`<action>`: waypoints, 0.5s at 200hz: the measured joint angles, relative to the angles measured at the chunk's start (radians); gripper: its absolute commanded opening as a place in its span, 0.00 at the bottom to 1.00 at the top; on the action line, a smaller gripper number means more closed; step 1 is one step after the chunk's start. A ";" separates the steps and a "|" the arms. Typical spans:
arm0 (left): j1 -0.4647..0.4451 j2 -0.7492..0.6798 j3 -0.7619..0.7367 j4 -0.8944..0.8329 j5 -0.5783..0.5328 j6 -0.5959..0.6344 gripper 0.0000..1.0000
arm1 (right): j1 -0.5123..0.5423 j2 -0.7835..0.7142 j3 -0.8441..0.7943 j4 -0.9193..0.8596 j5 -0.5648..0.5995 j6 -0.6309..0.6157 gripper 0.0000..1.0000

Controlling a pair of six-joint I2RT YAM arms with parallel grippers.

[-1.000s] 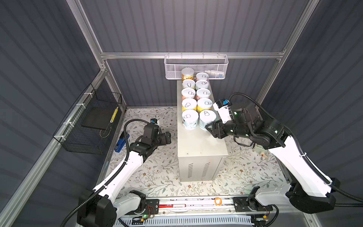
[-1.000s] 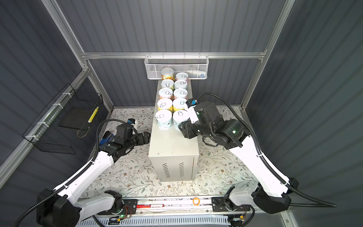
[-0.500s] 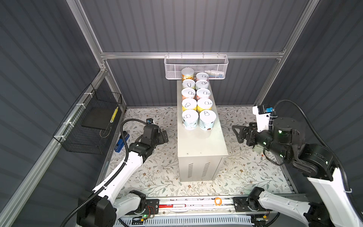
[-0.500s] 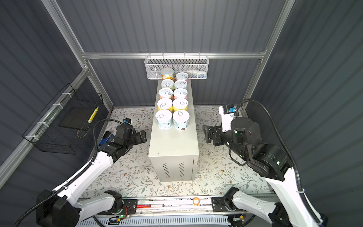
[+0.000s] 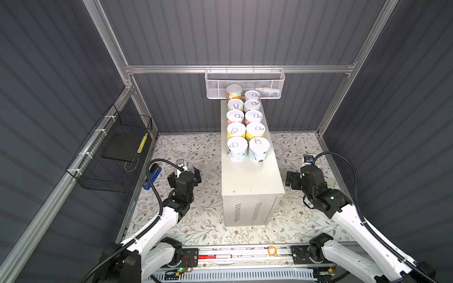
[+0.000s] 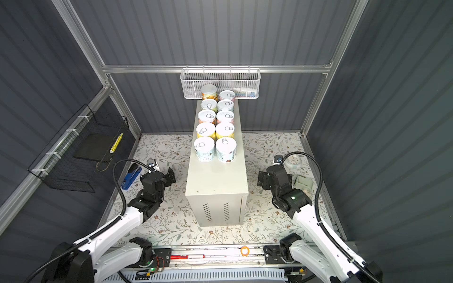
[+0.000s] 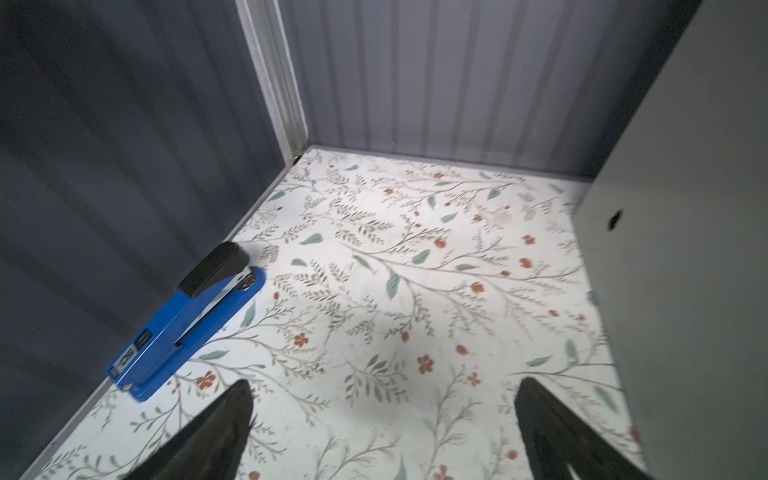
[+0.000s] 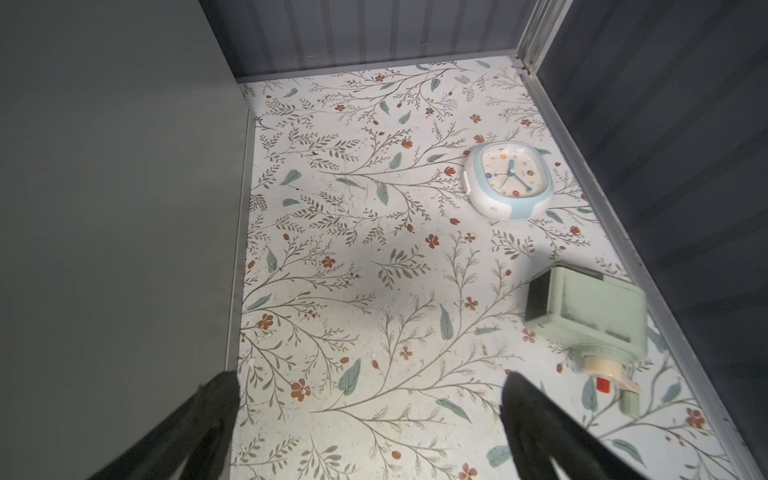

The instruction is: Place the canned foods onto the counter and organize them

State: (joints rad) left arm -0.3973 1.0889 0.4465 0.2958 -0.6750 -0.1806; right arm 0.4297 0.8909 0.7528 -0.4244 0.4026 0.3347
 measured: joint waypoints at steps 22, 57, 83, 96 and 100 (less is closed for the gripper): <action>0.011 0.135 -0.047 0.118 -0.063 0.074 0.99 | 0.000 0.000 -0.015 0.068 -0.012 -0.019 0.99; 0.179 0.435 -0.070 0.452 0.010 0.126 0.99 | -0.004 0.002 -0.101 0.227 -0.006 -0.076 0.99; 0.313 0.583 -0.051 0.532 0.156 0.126 1.00 | -0.021 0.052 -0.151 0.316 0.019 -0.097 0.99; 0.325 0.614 -0.049 0.585 0.220 0.128 0.99 | -0.041 0.088 -0.172 0.378 0.038 -0.105 0.99; 0.325 0.615 -0.050 0.593 0.237 0.129 0.99 | -0.048 0.101 -0.176 0.395 0.043 -0.107 0.99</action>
State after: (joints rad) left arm -0.0723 1.7042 0.3965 0.8890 -0.4385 -0.0521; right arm 0.3820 0.9920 0.5766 -0.0292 0.4461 0.2276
